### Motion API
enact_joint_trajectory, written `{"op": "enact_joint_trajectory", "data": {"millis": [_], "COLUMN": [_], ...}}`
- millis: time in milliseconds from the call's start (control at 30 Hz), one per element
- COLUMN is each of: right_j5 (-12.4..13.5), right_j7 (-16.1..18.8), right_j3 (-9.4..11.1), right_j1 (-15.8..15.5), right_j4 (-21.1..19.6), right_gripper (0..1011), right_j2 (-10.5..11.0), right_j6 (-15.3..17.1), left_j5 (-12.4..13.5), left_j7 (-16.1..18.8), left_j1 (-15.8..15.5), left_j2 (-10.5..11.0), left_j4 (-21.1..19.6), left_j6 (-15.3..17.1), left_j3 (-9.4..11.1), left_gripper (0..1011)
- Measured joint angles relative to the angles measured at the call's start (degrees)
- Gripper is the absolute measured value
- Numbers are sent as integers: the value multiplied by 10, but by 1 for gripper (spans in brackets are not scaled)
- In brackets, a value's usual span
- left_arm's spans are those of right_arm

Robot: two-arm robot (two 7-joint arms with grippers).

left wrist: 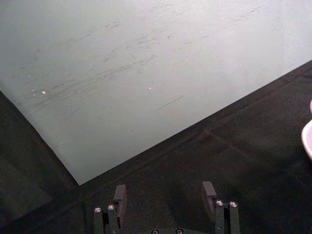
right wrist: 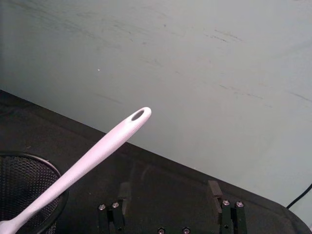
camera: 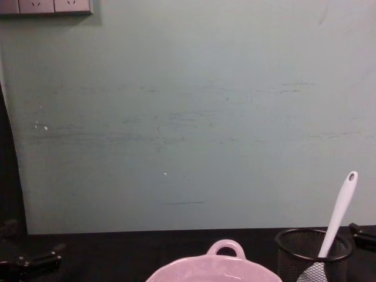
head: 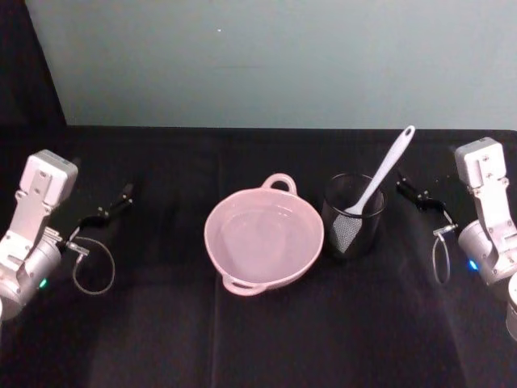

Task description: Use the one hand to pick up the spoon and stir the clear water in the bowl.

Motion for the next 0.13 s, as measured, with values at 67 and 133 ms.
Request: {"op": "enact_joint_trajectory", "data": {"millis": [67,133], "right_j5": [1,2], "right_j7": [1,1], "right_j3": [0,0], "right_j1": [0,0], "right_j4": [0,0], "right_gripper": [1002,1002], "right_j2": [0,0], "right_j6": [1,1], "left_j5": [0,0], "left_j7": [0,0], "left_j1": [0,0], "left_j2": [0,0], "left_j4": [0,0], "left_j6": [0,0], "left_j3": [0,0], "left_gripper": [1011,1011]}}
